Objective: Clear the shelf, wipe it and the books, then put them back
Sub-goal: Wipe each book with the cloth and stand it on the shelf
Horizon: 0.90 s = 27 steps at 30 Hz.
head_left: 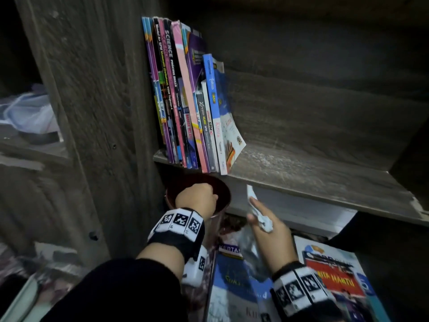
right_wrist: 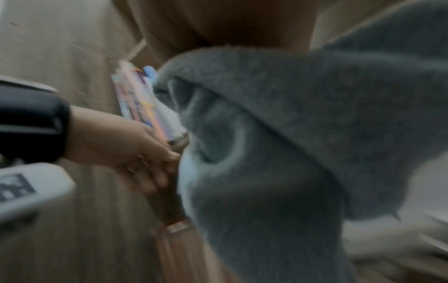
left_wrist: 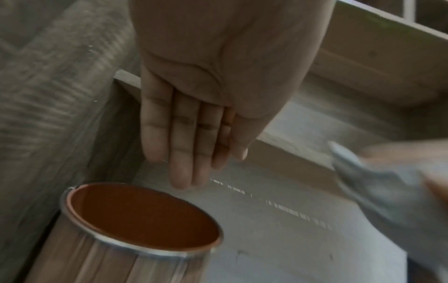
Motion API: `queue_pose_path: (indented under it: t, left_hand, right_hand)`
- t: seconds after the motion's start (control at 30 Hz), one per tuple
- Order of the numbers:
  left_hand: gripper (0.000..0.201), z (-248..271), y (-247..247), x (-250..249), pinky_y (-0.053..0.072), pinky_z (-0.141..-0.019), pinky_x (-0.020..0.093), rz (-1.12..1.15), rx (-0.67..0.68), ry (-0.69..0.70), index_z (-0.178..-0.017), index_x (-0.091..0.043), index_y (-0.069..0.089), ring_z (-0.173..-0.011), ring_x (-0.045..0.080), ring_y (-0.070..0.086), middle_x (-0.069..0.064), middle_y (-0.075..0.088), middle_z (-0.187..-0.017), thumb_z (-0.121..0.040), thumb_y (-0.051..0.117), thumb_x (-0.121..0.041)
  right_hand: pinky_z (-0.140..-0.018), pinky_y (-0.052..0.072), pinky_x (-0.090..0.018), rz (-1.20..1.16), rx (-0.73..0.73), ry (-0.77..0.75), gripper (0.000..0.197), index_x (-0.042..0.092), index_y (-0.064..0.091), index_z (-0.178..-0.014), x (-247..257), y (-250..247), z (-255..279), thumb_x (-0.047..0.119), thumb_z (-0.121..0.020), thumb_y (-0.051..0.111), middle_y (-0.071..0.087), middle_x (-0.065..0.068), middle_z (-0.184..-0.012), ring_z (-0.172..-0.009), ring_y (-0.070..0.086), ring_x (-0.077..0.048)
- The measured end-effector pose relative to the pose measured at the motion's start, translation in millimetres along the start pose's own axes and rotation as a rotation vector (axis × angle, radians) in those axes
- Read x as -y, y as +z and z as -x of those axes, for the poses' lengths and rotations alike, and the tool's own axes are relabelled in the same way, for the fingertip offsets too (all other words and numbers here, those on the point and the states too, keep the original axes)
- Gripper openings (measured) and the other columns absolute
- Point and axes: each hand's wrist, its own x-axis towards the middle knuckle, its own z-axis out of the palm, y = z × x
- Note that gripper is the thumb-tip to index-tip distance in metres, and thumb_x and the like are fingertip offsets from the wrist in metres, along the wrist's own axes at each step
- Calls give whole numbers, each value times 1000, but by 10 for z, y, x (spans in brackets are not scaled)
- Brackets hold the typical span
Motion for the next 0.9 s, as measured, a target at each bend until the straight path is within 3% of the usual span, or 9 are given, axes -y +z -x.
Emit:
queue_pose_path:
  t: [0.13, 0.23, 0.27, 0.33, 0.5, 0.6, 0.67, 0.73, 0.9]
  left_hand:
    - [27, 186, 167, -147, 41, -70, 32, -130, 97, 57, -108, -14, 66, -100, 32, 62, 9, 66, -110, -96, 49, -32]
    - [24, 379, 366, -234, 42, -71, 32, -259, 157, 96, -108, -11, 67, -102, 32, 63, 10, 66, -111, -96, 49, -22]
    - [24, 454, 461, -240, 43, -71, 32, -298, 172, 103, -108, -9, 66, -102, 31, 63, 10, 66, -110, -96, 47, -18]
    - [25, 578, 708, -215, 47, -75, 35, -341, 183, 133, -107, -8, 65, -102, 31, 63, 10, 66, -110, -96, 43, -13]
    - [27, 826, 1292, -9, 51, -86, 35, -193, 400, 72, -116, -14, 63, -105, 27, 63, 8, 65, -117, -93, 49, -18]
    - [37, 911, 1728, 112, 51, -90, 38, -182, 593, -59, -127, -13, 55, -112, 30, 59, 11, 58, -130, -91, 49, -21]
    - [52, 999, 1988, 162, 43, -102, 45, -196, 647, -81, -146, -16, 34, -132, 31, 44, 9, 35, -151, -97, 42, -31]
    - [56, 1141, 1970, 107, 32, -112, 44, -209, 647, -82, -152, -13, 17, -143, 30, 26, 9, 17, -158, -102, 36, -30]
    - [48, 1028, 2145, 50, 35, -109, 37, 21, 557, -161, -146, -14, 35, -136, 27, 38, 6, 35, -152, -101, 40, -32]
  right_hand:
    - [-86, 46, -20, 95, -44, 246, 36, 36, 58, -127, -519, -334, 418, 20, -94, 59, 62, 3, -127, -102, 60, -8]
    - [-72, 50, -29, 308, 12, 388, 37, 36, 54, -132, -765, -406, 546, 28, -95, 56, 69, -12, -111, -69, 59, -18]
    - [-73, 48, -28, 382, 52, 418, 39, 36, 51, -135, -801, -397, 571, 33, -96, 55, 67, -11, -117, -74, 59, -19]
    - [-84, 46, -28, 500, 119, 427, 44, 36, 45, -139, -857, -353, 634, 39, -96, 52, 55, -7, -136, -100, 61, -23]
    - [-106, 37, -38, 667, 300, 433, 58, 38, 29, -146, -1148, -209, 823, 52, -93, 49, 24, -4, -155, -136, 37, -26]
    - [-113, 29, -42, 811, 477, 416, 65, 36, 20, -149, -1402, -137, 911, 49, -93, 50, 12, -5, -159, -143, 21, -29]
    - [-116, 23, -47, 854, 613, 426, 67, 37, 16, -150, -1564, -89, 969, 46, -93, 51, 3, -5, -161, -145, 13, -32]
    - [-117, 14, -52, 887, 717, 447, 68, 41, 11, -151, -1706, -45, 1025, 46, -95, 49, -7, -4, -161, -146, 4, -35]
    - [-117, 7, -53, 915, 754, 467, 63, 46, 6, -150, -1897, -16, 1068, 51, -97, 39, -14, -1, -160, -147, -4, -34]
